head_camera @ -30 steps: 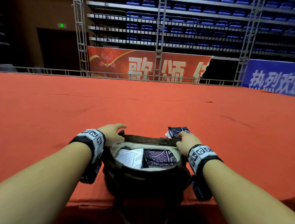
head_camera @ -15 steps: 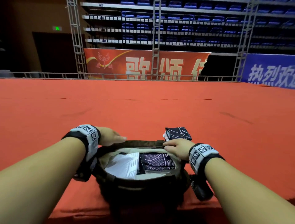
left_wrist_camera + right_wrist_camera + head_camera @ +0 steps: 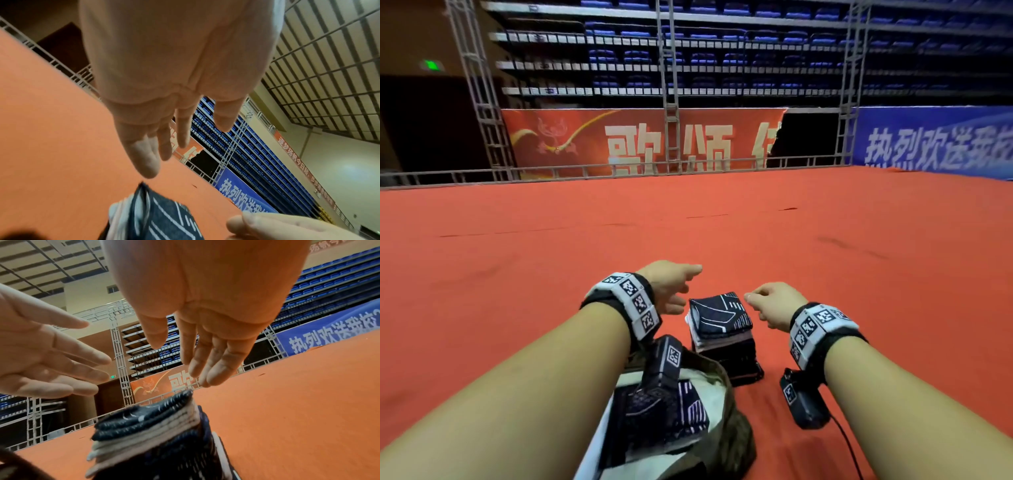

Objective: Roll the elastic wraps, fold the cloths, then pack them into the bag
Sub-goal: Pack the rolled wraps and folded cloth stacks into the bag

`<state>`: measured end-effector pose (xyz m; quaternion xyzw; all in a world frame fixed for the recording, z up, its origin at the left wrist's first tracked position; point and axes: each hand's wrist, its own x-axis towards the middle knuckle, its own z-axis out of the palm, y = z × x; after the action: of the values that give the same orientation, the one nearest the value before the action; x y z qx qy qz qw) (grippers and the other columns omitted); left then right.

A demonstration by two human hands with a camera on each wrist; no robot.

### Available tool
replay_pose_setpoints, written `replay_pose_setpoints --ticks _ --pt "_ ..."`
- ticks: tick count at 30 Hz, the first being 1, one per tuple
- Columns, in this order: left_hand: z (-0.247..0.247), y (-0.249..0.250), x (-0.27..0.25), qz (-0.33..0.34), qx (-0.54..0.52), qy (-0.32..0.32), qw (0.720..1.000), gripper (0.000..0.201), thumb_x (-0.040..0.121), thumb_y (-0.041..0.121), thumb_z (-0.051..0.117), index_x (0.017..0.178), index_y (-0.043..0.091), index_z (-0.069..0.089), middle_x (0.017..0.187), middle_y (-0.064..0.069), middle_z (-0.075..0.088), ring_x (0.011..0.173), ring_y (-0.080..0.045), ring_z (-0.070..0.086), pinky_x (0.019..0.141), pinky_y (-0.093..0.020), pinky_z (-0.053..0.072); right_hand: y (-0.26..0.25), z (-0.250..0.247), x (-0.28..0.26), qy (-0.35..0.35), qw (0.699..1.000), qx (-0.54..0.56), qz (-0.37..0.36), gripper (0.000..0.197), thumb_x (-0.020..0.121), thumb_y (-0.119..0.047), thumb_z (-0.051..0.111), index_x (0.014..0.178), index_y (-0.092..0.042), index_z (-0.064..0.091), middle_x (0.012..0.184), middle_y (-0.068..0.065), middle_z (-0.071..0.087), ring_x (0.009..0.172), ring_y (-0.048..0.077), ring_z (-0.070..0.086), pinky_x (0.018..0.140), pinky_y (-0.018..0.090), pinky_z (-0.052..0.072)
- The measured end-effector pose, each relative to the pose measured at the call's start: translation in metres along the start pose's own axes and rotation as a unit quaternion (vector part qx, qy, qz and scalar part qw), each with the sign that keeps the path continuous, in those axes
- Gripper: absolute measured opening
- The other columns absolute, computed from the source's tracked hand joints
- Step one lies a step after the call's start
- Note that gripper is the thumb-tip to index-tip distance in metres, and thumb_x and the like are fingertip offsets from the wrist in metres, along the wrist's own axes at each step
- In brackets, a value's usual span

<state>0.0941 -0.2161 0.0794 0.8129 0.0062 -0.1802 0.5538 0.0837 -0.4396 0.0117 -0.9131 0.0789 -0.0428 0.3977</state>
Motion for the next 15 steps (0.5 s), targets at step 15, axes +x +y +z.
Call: replay_pose_setpoints --ticks 15 --pt "0.036 -0.062 0.079 -0.046 0.053 0.024 0.997 0.025 0.091 0.013 0.068 0.109 -0.004 0.069 0.094 -0.015 0.07 0.073 -0.028 0.064 0.077 -0.042 0.059 0.012 0.071 0.042 -0.005 0.985 -0.167 0.042 0.042 0.081 -0.053 0.059 0.104 -0.018 0.068 0.11 0.009 0.068 0.101 0.031 0.061 0.081 0.034 0.051"
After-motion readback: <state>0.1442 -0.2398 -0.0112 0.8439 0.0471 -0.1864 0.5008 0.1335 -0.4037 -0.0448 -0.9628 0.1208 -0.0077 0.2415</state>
